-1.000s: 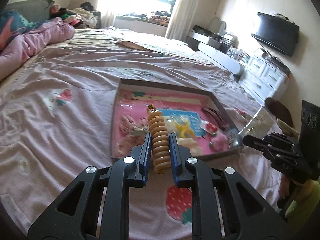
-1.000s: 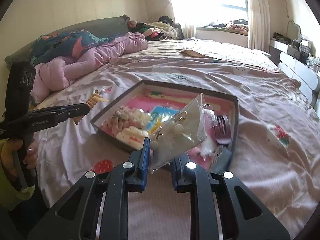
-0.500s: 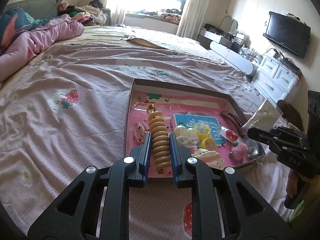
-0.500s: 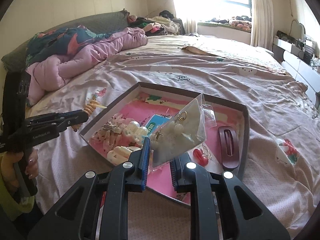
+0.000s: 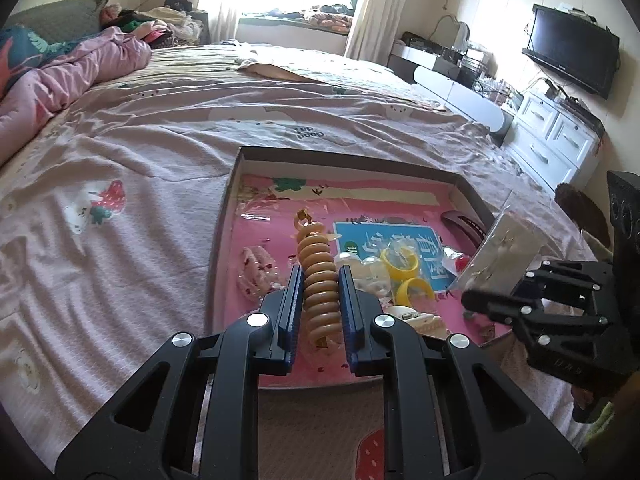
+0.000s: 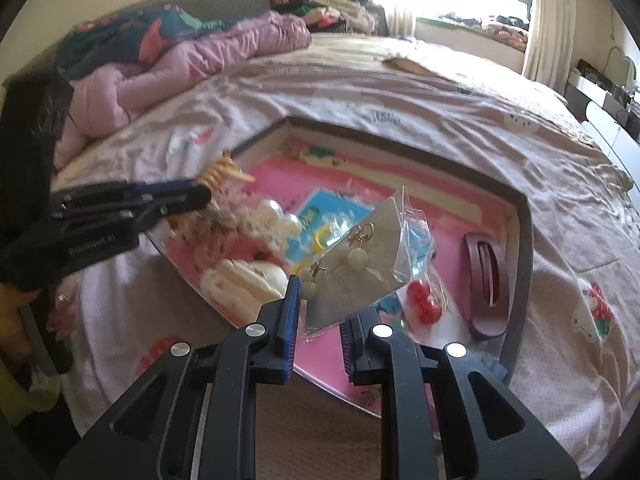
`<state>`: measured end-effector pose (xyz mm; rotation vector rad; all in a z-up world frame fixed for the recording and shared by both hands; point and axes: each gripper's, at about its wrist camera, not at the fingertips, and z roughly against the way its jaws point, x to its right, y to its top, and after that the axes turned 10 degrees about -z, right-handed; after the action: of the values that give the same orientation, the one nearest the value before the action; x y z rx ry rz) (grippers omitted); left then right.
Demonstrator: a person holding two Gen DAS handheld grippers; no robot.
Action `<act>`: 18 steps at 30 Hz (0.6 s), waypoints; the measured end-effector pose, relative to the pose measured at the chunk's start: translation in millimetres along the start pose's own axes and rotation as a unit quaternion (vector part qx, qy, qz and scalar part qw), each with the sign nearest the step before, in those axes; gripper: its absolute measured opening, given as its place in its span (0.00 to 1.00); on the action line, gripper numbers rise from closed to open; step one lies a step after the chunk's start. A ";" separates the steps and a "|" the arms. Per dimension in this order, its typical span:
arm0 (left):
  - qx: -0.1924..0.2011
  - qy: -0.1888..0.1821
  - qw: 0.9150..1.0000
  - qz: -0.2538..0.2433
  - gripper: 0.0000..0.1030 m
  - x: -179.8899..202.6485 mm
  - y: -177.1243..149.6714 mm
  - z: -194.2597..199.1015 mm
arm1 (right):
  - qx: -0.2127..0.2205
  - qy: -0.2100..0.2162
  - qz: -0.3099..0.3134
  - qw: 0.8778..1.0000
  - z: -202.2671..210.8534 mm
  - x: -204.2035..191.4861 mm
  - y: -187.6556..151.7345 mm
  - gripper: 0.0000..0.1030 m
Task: Organize jewelry
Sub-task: 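Carry the coiled hair tie and earring card into the tray and open both tools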
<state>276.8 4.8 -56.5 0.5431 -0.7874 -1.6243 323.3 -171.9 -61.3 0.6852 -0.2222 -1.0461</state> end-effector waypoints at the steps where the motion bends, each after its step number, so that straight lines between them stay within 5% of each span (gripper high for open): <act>1: -0.001 0.000 1.000 -0.002 0.11 0.7 -0.3 -1.8 | -0.005 -0.005 -0.001 1.000 -2.2 1.3 -1.3 0.17; 18: -0.015 -0.003 1.000 -0.010 0.11 6.3 -2.3 -10.9 | -0.039 -0.011 -0.024 0.999 -6.7 10.3 -15.3 0.20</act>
<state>281.9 -3.2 -64.9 0.5273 -0.7619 -1.6546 320.6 -182.7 -77.4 0.6112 -0.1834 -1.1035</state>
